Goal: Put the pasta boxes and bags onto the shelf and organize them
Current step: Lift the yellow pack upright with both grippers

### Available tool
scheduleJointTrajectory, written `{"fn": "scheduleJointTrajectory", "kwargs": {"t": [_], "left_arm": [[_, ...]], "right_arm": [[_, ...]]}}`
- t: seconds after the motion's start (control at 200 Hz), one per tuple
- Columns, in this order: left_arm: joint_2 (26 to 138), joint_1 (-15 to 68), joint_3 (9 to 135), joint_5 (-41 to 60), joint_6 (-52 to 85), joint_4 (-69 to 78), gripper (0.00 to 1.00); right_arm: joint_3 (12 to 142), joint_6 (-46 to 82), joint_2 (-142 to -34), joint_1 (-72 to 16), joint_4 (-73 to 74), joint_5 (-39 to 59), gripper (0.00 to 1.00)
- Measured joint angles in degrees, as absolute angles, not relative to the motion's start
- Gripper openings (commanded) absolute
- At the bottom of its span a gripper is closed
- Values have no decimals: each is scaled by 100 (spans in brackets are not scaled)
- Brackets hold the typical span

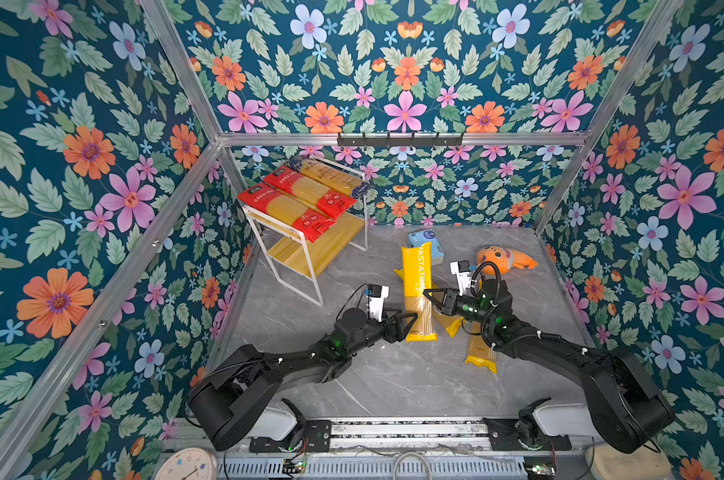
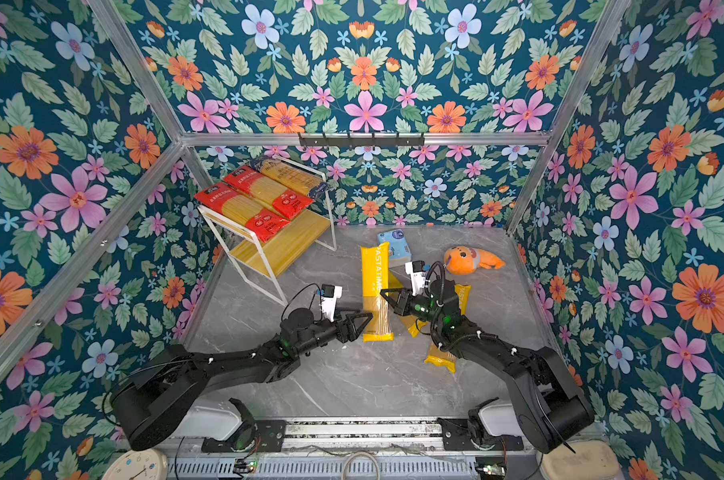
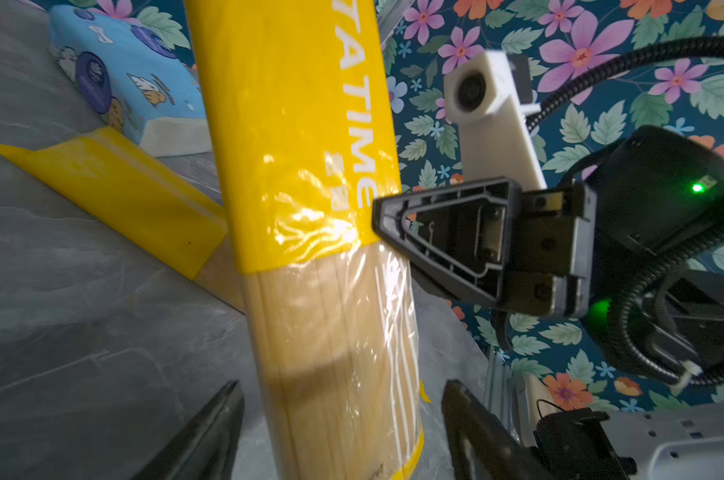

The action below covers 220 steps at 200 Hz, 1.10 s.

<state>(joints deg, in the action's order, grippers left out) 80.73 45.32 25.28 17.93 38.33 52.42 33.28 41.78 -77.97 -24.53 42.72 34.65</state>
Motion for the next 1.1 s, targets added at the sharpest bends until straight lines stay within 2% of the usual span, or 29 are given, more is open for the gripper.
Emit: {"fn": "scheduleJointTrajectory", "kwargs": {"t": [0.26,0.49,0.675,0.78,0.85,0.92,1.1], "left_arm": [[8291,4187,2582,2585,4215,6047,71],[8335,4112,2768,3144,4311,6169,61],[8270,3957,2775,3389,4333,6270,48],[8278,3913,2781,3485,4386,6377,34],[8302,3898,2788,3470,4473,6420,29],[8348,3892,2790,3435,4534,6475,24],[8514,3872,2762,3245,4687,6584,14]], "right_arm": [[3822,4226,-7931,-2451,4971,4298,0],[4040,4517,-8171,-2453,5339,4984,0],[4178,4786,-8361,-2451,5559,5242,0],[4254,4803,-8423,-2453,5555,5288,0],[4298,4801,-8471,-2449,5542,5269,0],[4320,4794,-8490,-2453,5478,5196,5],[4298,4801,-8477,-2423,5087,4659,40]]}}
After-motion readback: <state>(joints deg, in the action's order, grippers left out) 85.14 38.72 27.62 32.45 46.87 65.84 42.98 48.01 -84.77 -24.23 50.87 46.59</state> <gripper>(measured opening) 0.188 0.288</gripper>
